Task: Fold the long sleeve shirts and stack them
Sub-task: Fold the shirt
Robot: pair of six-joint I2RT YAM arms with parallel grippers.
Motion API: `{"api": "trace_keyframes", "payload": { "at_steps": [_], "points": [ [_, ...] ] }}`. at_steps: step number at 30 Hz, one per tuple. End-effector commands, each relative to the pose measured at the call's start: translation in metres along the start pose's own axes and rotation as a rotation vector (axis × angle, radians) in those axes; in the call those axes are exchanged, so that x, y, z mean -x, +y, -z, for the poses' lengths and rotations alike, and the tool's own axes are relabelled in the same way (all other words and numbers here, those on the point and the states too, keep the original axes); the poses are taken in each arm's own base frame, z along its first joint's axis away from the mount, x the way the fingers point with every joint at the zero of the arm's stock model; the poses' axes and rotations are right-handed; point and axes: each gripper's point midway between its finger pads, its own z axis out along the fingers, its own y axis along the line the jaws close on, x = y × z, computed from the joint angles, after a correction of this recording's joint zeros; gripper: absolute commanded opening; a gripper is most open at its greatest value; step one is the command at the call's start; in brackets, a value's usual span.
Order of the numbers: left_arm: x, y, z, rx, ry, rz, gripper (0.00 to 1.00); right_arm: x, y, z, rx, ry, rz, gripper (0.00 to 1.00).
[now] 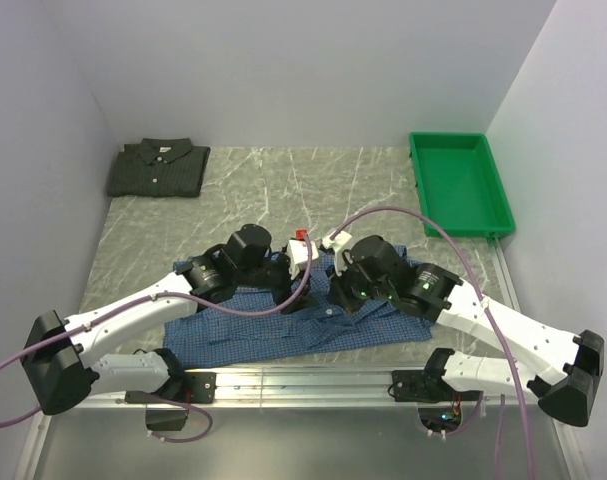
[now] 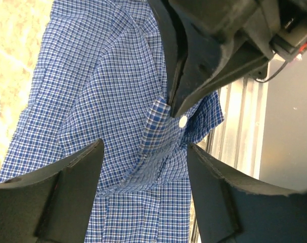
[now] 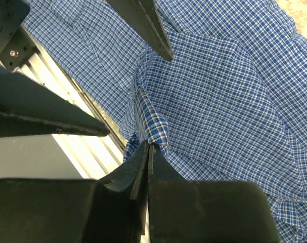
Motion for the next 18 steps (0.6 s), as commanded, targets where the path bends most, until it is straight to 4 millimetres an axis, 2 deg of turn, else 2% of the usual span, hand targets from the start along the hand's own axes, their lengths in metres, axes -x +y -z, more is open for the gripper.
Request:
{"api": "trace_keyframes", "payload": {
  "at_steps": [1,8,12,13,14,16,18],
  "points": [
    [0.011,-0.011,-0.002,-0.077,-0.02,-0.062,0.71,0.022,0.008,0.009,0.02,-0.073,0.038,0.0],
    [0.003,-0.017,-0.008,-0.119,-0.019,-0.049,0.73,0.027,0.017,0.013,0.069,-0.121,0.053,0.0],
    [0.009,-0.017,-0.006,-0.108,-0.083,-0.059,0.74,0.03,0.018,0.012,0.077,-0.153,0.047,0.0],
    [0.024,-0.018,-0.001,-0.093,-0.151,-0.084,0.74,0.032,0.017,0.012,0.072,-0.161,0.038,0.0],
    [0.019,-0.018,-0.001,-0.088,-0.158,-0.071,0.74,0.029,0.016,0.011,0.069,-0.161,0.035,0.0],
    [0.025,-0.022,0.003,-0.101,-0.196,-0.088,0.73,0.031,0.018,0.012,0.076,-0.183,0.028,0.0],
    [0.021,-0.024,0.002,-0.116,-0.186,-0.085,0.72,0.032,0.018,0.013,0.082,-0.199,0.028,0.0]
  ]
}}
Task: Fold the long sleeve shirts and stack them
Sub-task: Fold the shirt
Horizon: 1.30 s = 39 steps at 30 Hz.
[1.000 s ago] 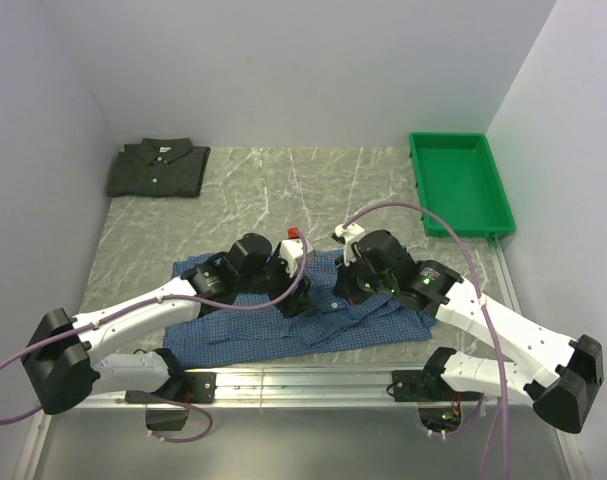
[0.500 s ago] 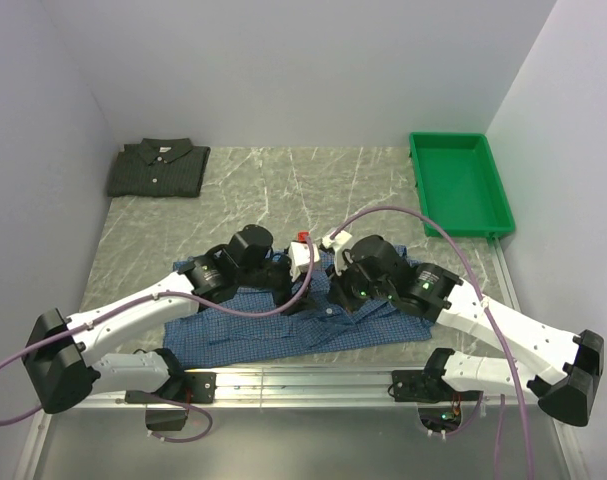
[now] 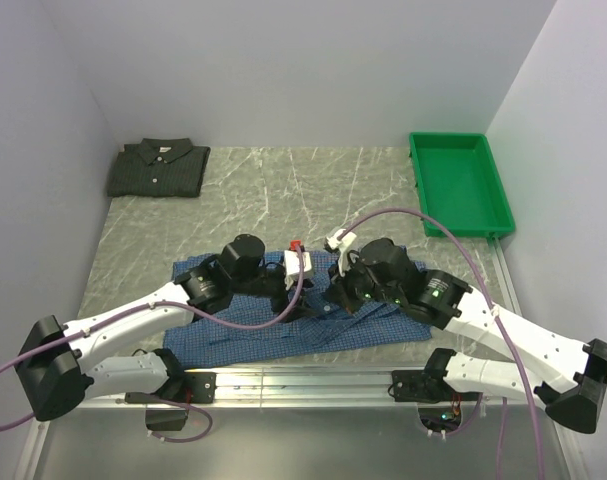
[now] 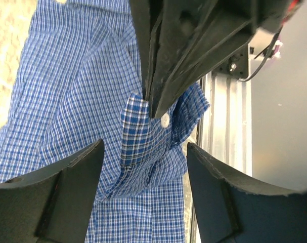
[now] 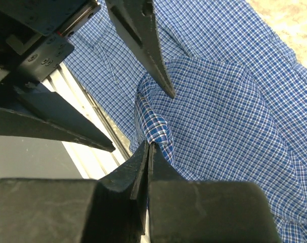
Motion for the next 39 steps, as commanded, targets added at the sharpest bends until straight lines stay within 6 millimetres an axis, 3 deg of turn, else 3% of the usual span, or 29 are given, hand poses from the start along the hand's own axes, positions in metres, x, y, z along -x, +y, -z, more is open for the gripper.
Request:
{"api": "trace_keyframes", "payload": {
  "at_steps": [1,7,12,13,16,17,19,20,23,26,32,39],
  "points": [
    [0.026,-0.01,0.001,-0.053,-0.099,-0.046,0.71,0.017,0.007,0.004,0.029,-0.091,0.009,0.0],
    [0.025,-0.014,-0.001,-0.081,-0.096,-0.039,0.66,0.014,0.008,0.003,0.042,-0.088,0.017,0.0],
    [0.022,-0.016,-0.005,-0.106,-0.065,-0.022,0.47,0.014,0.01,0.003,0.054,-0.101,0.016,0.0],
    [0.02,-0.016,-0.006,-0.111,-0.055,-0.015,0.42,0.014,0.01,0.003,0.051,-0.101,0.015,0.0],
    [0.02,-0.023,-0.004,-0.145,-0.042,0.002,0.11,0.015,0.008,0.006,0.042,-0.111,0.017,0.0],
    [0.023,-0.026,-0.002,-0.158,-0.046,0.005,0.0,0.016,0.004,0.006,0.02,-0.114,0.011,0.04],
    [0.026,-0.036,0.007,-0.189,-0.05,0.013,0.0,0.02,0.002,0.011,-0.001,-0.128,0.005,0.21],
    [0.028,-0.038,0.01,-0.192,-0.052,0.014,0.01,0.021,0.001,0.012,-0.01,-0.135,0.003,0.37],
    [0.028,-0.052,0.023,-0.232,-0.041,0.019,0.0,0.031,-0.013,0.021,-0.091,-0.173,-0.019,0.54],
    [0.026,-0.063,0.035,-0.263,-0.023,0.042,0.01,0.039,-0.031,0.028,-0.184,-0.185,-0.061,0.6],
    [0.033,-0.086,0.05,-0.339,-0.061,0.138,0.01,0.04,-0.078,0.029,-0.385,-0.195,-0.191,0.61],
    [0.054,-0.106,0.061,-0.437,-0.146,0.194,0.01,0.01,-0.139,0.009,-0.564,-0.099,-0.359,0.59]
  ]
}}
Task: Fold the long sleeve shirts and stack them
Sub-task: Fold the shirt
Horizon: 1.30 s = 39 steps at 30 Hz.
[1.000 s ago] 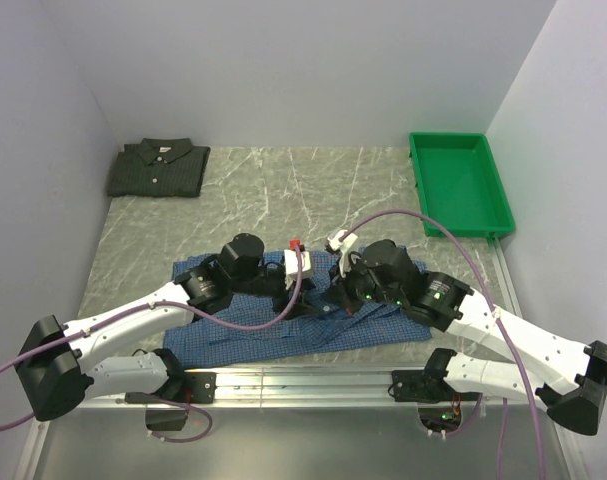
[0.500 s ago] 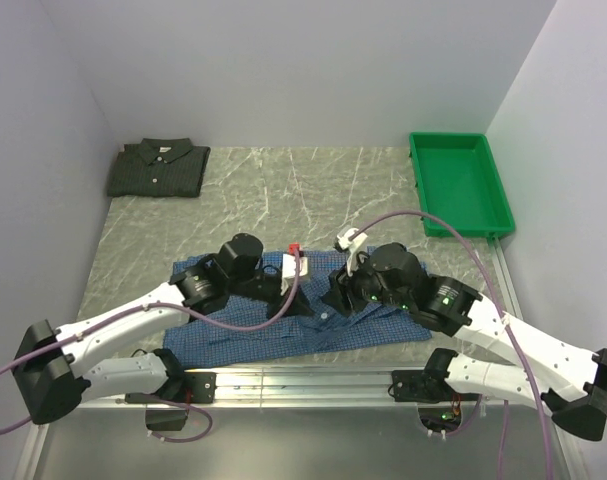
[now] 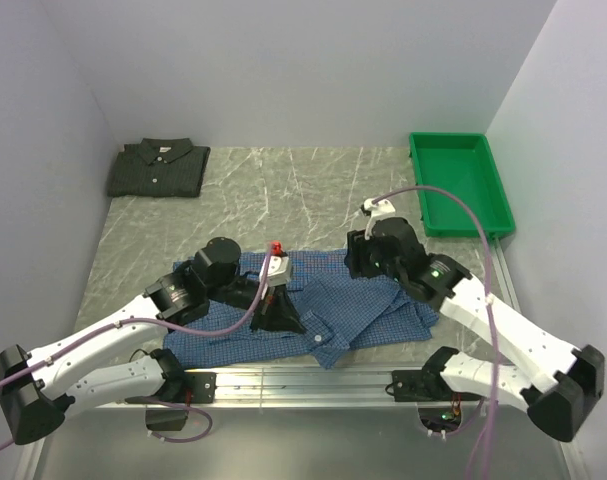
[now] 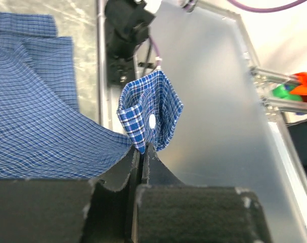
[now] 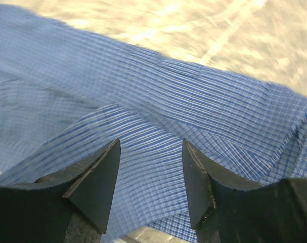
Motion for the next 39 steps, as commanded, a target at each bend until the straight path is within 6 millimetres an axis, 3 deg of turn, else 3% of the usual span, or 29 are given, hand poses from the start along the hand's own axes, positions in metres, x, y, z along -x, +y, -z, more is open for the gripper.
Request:
{"api": "trace_keyframes", "payload": {
  "at_steps": [1,5,11,18,26,29,35,39],
  "points": [
    [0.016,-0.026,0.001,-0.109,-0.063,0.036,0.01,-0.003,-0.022,-0.02,-0.101,0.033,-0.083,0.58],
    [0.019,-0.034,0.001,-0.141,-0.067,0.068,0.02,-0.034,-0.034,-0.05,-0.134,0.151,-0.116,0.56],
    [0.033,-0.044,-0.007,-0.164,-0.093,0.107,0.01,-0.078,-0.038,-0.079,-0.129,0.316,-0.13,0.51],
    [0.048,-0.066,-0.027,-0.241,-0.067,0.073,0.0,-0.096,-0.028,-0.091,-0.081,0.443,-0.111,0.44],
    [0.055,-0.081,-0.052,-0.296,-0.035,0.068,0.0,-0.104,-0.026,-0.085,-0.065,0.516,-0.088,0.44],
    [0.057,-0.068,-0.06,-0.231,-0.034,0.107,0.01,-0.094,-0.025,-0.079,-0.064,0.469,-0.097,0.45],
    [0.051,-0.011,-0.075,0.053,-0.069,0.211,0.01,-0.057,-0.028,-0.057,-0.086,0.32,-0.117,0.48],
    [0.051,0.032,-0.064,0.266,-0.15,0.327,0.01,-0.035,-0.037,-0.043,-0.137,0.21,-0.136,0.48]
  ]
}}
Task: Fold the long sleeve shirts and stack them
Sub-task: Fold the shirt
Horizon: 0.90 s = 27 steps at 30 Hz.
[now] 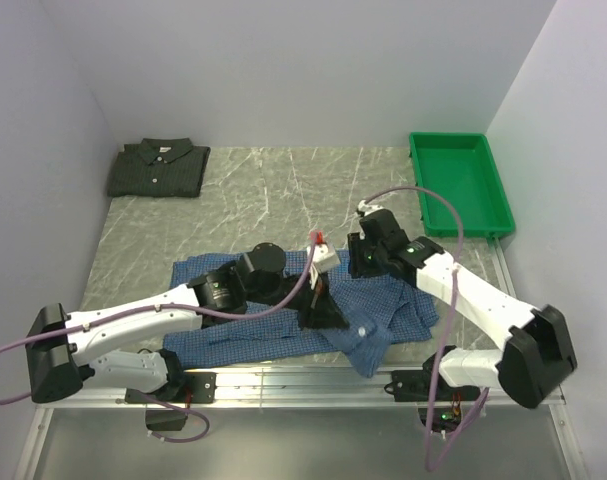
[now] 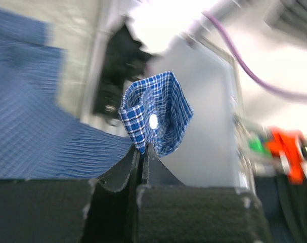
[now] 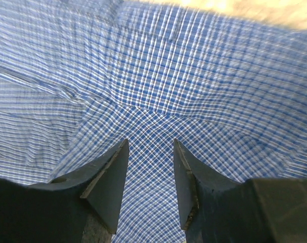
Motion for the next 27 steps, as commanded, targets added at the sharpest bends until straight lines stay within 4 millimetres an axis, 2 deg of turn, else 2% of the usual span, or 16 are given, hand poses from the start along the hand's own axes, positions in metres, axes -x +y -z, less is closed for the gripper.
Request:
{"api": "trace_keyframes", "payload": {
  "at_steps": [1,2,4,5,7,8,11,13,16,18,20,21,22,23,26,27],
  "points": [
    [0.036,0.052,0.016,0.278,-0.2,0.094,0.0,0.027,-0.011,0.023,-0.062,-0.135,-0.043,0.49],
    [0.043,0.06,0.026,0.325,-0.247,0.108,0.01,0.033,-0.011,0.03,-0.058,-0.173,-0.058,0.49],
    [0.046,0.091,0.045,0.461,-0.332,0.171,0.01,0.034,-0.014,0.035,-0.066,-0.201,-0.071,0.49],
    [0.056,0.106,0.062,0.556,-0.415,0.185,0.0,0.036,-0.015,0.039,-0.068,-0.227,-0.086,0.49],
    [0.046,0.136,0.086,0.69,-0.462,0.275,0.0,0.037,-0.016,0.043,-0.064,-0.247,-0.095,0.49],
    [0.05,0.147,0.102,0.756,-0.521,0.295,0.01,0.04,-0.014,0.047,-0.052,-0.266,-0.105,0.49],
    [0.042,0.177,0.138,0.897,-0.631,0.414,0.01,0.037,-0.016,0.049,-0.047,-0.283,-0.118,0.5],
    [0.027,0.196,0.157,0.989,-0.69,0.522,0.01,0.036,-0.015,0.05,-0.041,-0.289,-0.122,0.5],
    [0.011,0.212,0.183,1.08,-0.799,0.627,0.01,0.032,-0.016,0.05,-0.035,-0.291,-0.129,0.5],
    [-0.001,0.217,0.191,1.095,-0.848,0.66,0.0,0.026,-0.017,0.047,-0.034,-0.279,-0.127,0.51],
    [-0.004,0.219,0.202,1.105,-0.91,0.666,0.02,0.022,-0.016,0.046,-0.025,-0.271,-0.123,0.51],
    [-0.018,0.224,0.204,1.122,-0.915,0.696,0.07,0.021,-0.016,0.045,-0.02,-0.267,-0.121,0.51],
    [-0.022,0.227,0.211,1.142,-0.947,0.706,0.16,0.019,-0.013,0.044,-0.005,-0.259,-0.119,0.51],
    [-0.025,0.226,0.214,1.137,-0.974,0.713,0.19,0.018,-0.012,0.043,0.006,-0.255,-0.113,0.51],
    [-0.054,0.235,0.219,1.141,-1.001,0.718,0.19,0.013,-0.006,0.04,0.042,-0.234,-0.1,0.51],
    [-0.047,0.233,0.219,1.1,-1.039,0.702,0.19,0.013,-0.004,0.04,0.051,-0.234,-0.098,0.51]
  ]
}}
